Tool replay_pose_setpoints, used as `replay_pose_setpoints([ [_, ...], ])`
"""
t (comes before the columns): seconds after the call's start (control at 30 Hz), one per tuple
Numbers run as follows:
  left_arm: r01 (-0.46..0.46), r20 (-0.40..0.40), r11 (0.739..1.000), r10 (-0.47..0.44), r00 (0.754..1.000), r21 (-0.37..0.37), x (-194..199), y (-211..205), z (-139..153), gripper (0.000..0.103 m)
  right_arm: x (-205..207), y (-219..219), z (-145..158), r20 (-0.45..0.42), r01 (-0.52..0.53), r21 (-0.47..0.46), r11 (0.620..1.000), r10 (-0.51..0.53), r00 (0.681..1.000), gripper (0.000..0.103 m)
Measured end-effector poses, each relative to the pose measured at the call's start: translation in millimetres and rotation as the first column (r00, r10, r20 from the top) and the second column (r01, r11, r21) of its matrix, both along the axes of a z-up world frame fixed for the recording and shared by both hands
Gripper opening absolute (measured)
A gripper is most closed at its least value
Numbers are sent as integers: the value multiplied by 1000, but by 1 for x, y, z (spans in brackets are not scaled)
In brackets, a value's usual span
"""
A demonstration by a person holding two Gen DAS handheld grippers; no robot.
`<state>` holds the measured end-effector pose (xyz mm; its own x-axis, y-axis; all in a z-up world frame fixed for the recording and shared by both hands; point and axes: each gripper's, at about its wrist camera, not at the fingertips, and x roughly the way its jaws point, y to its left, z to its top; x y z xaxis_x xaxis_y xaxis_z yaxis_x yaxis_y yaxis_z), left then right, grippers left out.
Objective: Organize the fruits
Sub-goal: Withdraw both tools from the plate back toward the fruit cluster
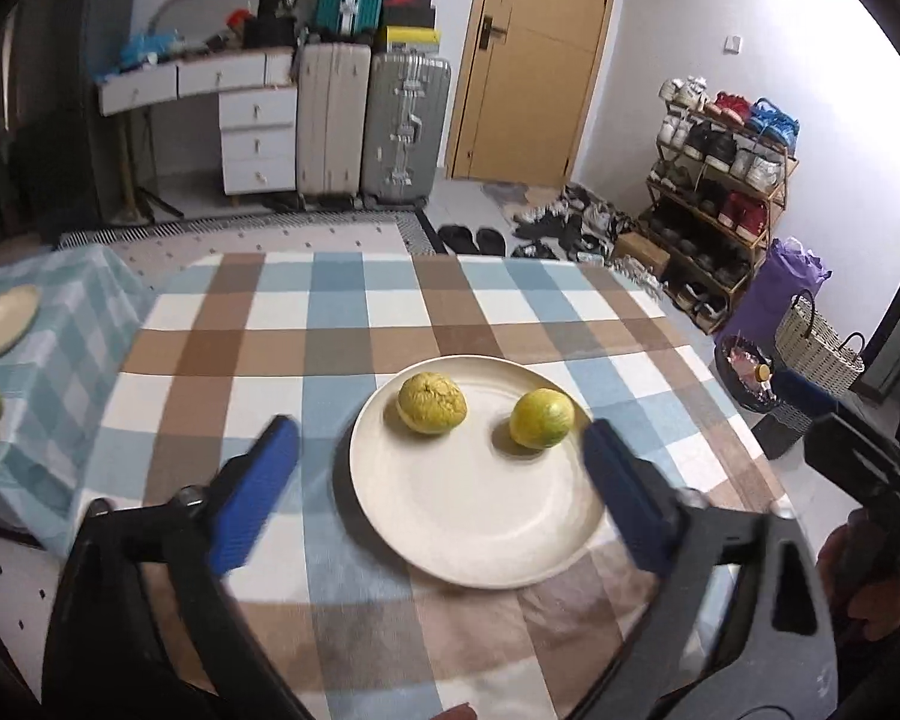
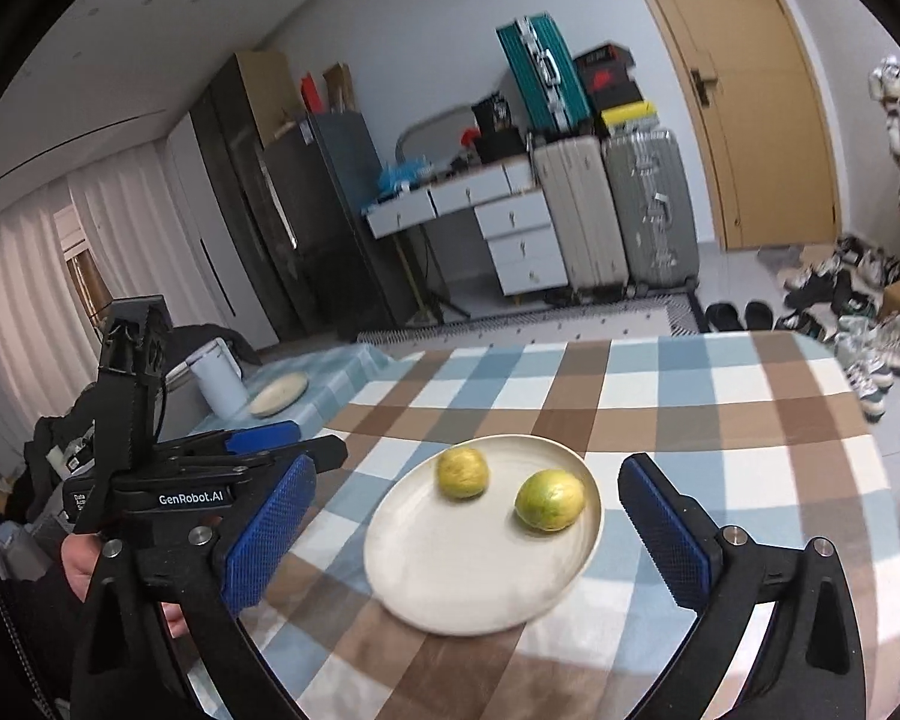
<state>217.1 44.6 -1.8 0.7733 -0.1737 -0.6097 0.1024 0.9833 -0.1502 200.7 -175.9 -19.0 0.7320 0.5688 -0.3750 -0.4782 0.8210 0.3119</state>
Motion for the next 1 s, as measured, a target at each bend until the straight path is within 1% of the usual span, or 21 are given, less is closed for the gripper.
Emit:
replay_pose_setpoints([
  [0.07, -14, 32, 1000, 13, 999, 7, -24, -3, 8, 102, -21, -4, 1, 13, 3, 12, 1000, -3, 1000, 103],
  [0.2, -6, 56, 1000, 5, 998, 16, -68, -12, 21, 102, -52, -7, 1, -14, 13, 11, 1000, -13, 1000, 103],
  [0.3, -4, 64, 1000, 3, 998, 24, -96, -19, 25, 102, -78, -9, 1, 5, 20, 8, 1000, -20, 1000, 103],
  [0.4, -15, 60, 1000, 14, 998, 19, -123, -25, 24, 102, -102, -8, 1, 25, 37, -24, 999, -37, 999, 103],
  [0.53, -22, 27, 1000, 21, 999, 11, -155, -29, 15, 102, -129, -6, -4, 26, 29, -41, 999, -28, 999, 103],
  [0.73, -12, -35, 1000, 12, 999, -15, -185, -27, -6, 102, -159, 1, -21, 9, 13, -78, 997, -12, 1000, 103],
  [0.87, 0, -93, 999, -3, 996, -37, -192, -26, -28, 102, -172, 2, -37, -14, 17, -83, 996, -18, 1000, 103],
  [1.0, 11, -158, 998, -22, 987, -69, -188, -22, -53, 102, -178, 0, -53, -54, 17, -84, 996, -22, 998, 103],
])
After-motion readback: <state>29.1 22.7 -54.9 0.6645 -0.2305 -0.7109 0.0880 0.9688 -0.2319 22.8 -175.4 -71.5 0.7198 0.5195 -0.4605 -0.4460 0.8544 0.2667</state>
